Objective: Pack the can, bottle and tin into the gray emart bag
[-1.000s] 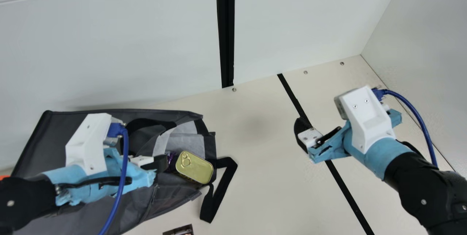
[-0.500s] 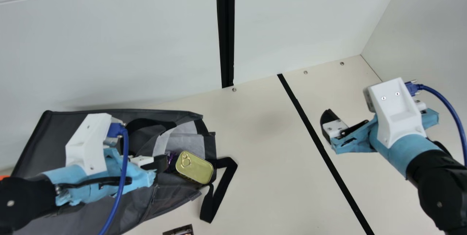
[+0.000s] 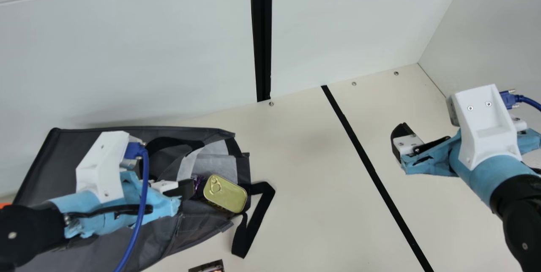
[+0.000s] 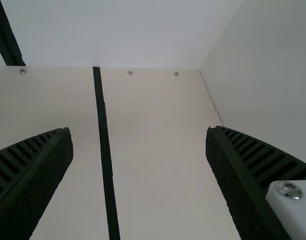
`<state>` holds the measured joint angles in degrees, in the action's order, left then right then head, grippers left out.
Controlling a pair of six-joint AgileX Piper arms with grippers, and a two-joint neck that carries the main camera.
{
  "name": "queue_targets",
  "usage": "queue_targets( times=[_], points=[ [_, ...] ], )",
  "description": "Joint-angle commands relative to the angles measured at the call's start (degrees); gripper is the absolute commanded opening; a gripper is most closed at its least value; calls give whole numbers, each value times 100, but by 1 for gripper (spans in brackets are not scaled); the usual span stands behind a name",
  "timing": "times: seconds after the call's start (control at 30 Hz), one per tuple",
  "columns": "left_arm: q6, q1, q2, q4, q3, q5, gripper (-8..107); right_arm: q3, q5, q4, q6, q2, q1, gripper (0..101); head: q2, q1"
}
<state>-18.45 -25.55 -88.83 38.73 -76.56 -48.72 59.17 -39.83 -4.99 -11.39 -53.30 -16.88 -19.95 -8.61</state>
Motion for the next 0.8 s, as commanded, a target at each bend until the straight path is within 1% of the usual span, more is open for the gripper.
queue_targets(
  times=[0.0,0.33,0.77],
  points=[
    [0,0,0,0,0,0,10,45,-97,-114,128,20,17,91,-5,-139],
    [0,0,0,0,0,0,10,338,-571,-368,449,141,69,91,-5,-139],
    [0,0,0,0,0,0,10,778,-1137,-287,492,175,-53,91,-5,-139]
  ],
)
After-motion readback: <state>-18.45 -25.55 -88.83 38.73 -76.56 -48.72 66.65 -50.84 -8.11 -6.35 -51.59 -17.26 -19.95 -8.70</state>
